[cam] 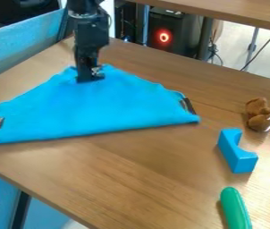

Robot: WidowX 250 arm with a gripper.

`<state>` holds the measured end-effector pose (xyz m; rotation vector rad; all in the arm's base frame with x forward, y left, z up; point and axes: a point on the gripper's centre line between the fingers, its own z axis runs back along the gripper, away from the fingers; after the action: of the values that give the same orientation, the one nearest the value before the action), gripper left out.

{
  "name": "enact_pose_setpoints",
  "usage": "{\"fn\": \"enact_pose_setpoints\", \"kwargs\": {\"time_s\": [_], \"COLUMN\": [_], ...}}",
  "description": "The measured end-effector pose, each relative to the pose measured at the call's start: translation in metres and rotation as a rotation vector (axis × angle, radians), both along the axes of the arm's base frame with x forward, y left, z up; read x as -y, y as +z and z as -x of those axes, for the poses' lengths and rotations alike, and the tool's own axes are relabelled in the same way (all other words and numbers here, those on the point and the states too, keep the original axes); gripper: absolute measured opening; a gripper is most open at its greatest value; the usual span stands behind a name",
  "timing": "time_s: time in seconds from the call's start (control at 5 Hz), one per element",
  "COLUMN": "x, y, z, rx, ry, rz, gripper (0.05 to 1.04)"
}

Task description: Fold the cloth from bottom right to top left

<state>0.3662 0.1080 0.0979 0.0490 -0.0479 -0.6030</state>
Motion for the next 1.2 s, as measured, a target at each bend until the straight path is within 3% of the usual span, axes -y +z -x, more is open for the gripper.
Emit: {"fn": "enact_pose_setpoints", "kwargs": {"time_s": [0.4, 0.8, 1.0, 1.2], "x": [-0.024, -0.056, -0.063, -0.069], "y": [0.015, 0.011, 0.010, 0.007], "z": [-0.043, -0.067, -0.068, -0.067], "rx": [0.031, 0.057, 0.067, 0.073], "ry": [0.019, 0.080, 0.099, 0.124], "rz": [0.014, 0.012, 0.025, 0.019], "gripper": [0.053, 0.068, 0.201, 0.451]}}
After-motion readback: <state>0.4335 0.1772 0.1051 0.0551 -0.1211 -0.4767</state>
